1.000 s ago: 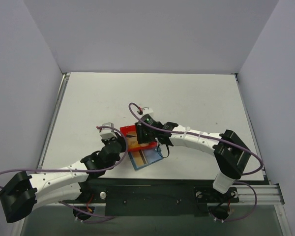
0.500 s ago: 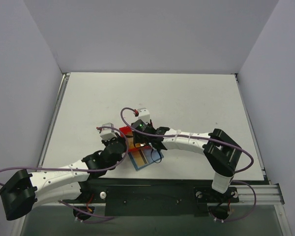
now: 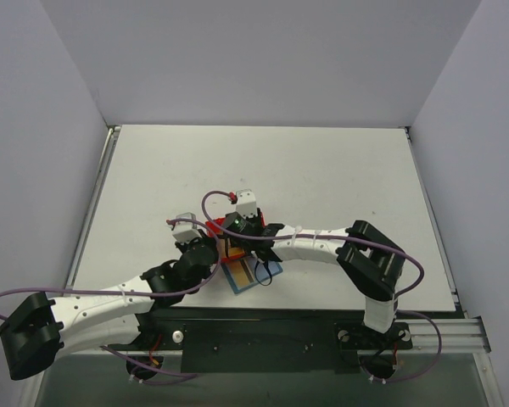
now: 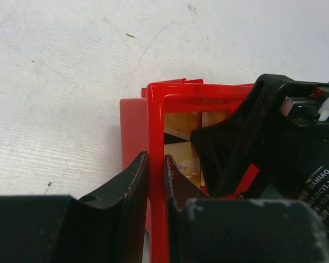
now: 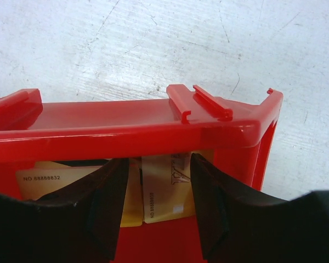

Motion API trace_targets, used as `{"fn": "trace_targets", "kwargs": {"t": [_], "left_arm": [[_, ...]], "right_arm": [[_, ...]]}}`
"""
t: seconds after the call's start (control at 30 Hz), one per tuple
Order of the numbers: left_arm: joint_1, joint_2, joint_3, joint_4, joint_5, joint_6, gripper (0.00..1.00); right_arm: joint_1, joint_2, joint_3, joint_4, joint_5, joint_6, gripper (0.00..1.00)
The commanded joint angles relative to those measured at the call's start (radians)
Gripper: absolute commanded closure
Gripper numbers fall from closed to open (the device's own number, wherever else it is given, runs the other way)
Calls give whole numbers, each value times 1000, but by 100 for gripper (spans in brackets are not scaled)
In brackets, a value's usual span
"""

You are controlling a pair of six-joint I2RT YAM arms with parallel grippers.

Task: Put the credit cards into the card holder
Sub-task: Pick up the credit card from the storage box.

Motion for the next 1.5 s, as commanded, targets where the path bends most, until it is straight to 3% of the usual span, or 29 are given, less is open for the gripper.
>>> {"fn": "trace_targets", "kwargs": {"t": [0.0, 0.43, 1.47], "left_arm": [[-6, -25, 45, 37, -29, -11, 100], [-6, -53, 31, 28, -41, -2, 100], [-6, -18, 37, 36, -34, -3, 100]], "right_arm": [[11, 18, 39, 14, 66, 9, 56], [15, 21, 49, -79, 199, 9, 58], [10, -90, -15, -162, 284, 4, 63]]}}
